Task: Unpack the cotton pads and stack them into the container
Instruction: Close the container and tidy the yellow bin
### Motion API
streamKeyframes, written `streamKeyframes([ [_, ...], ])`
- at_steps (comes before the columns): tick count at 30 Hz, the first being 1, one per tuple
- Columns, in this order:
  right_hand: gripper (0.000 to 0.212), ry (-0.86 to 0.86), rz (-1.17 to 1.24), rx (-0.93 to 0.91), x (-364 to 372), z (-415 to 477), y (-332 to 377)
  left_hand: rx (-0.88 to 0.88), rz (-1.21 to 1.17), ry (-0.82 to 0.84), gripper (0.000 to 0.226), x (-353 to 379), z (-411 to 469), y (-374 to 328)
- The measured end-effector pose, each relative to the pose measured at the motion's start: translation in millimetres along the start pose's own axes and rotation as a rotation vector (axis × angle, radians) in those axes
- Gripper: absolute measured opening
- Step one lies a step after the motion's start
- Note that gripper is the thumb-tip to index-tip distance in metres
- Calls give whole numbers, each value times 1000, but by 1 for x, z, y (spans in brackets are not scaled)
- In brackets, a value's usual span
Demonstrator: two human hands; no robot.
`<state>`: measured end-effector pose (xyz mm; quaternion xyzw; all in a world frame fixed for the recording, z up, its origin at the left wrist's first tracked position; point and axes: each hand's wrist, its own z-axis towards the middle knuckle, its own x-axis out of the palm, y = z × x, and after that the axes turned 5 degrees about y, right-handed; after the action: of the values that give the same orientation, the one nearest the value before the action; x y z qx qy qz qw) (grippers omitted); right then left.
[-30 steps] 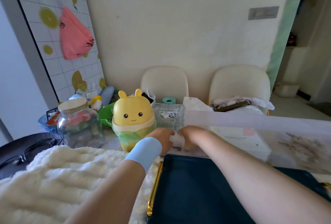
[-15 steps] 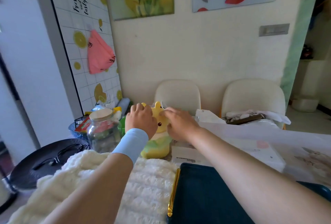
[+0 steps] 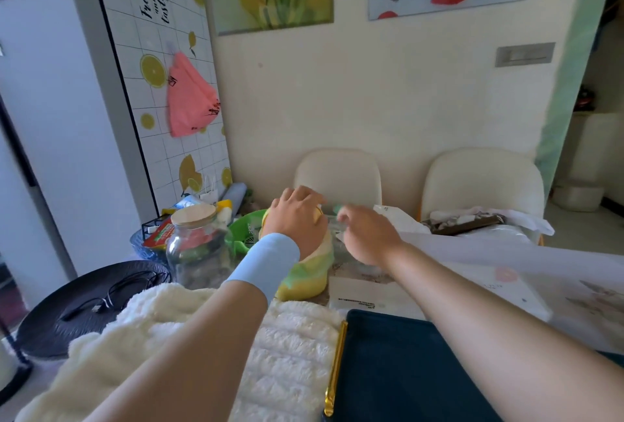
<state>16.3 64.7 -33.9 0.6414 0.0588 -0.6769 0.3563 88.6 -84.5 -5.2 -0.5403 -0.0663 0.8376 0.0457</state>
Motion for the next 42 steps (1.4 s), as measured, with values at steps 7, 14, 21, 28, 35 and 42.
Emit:
streamKeyframes([
  [7, 44, 450, -272, 133, 27, -22, -52, 31, -32, 394, 32, 53, -3, -53],
  [14, 63, 508, -438, 154, 44, -18, -75, -167, -120, 703, 53, 95, 3, -59],
  [21, 50, 386, -313, 129, 26, -18, -79, -113, -109, 612, 61, 102, 6, -55],
  [28, 38, -119, -125, -23, -2, -30, -83, -57, 16, 446, 38, 76, 4, -61],
  [35, 41, -391, -98, -242, -7, -50, -61, -182, -423, 310, 15, 41, -2, -61],
  [42, 58, -6, 249, -74, -17, -64, -27, -79, -636, 98, 19, 18, -20, -51],
])
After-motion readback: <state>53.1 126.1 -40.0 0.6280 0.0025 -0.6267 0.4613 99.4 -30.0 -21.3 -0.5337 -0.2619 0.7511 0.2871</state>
